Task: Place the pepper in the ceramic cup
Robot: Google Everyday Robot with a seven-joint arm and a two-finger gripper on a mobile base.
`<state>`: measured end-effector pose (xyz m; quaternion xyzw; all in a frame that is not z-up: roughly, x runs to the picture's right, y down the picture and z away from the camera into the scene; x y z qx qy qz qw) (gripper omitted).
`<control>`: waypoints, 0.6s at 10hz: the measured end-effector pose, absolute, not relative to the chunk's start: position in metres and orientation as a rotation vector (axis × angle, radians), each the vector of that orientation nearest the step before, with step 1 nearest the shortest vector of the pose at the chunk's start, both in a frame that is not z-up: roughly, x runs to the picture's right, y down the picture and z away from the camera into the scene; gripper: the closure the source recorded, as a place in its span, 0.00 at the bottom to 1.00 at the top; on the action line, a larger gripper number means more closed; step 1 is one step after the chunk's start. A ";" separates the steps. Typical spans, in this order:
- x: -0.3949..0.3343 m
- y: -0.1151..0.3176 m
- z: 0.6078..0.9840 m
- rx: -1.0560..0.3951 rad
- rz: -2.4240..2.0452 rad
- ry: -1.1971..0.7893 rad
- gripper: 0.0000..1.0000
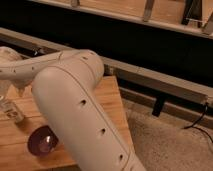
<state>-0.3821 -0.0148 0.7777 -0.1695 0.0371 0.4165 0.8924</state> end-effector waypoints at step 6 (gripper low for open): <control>-0.332 -0.010 0.761 -0.334 0.900 0.209 0.20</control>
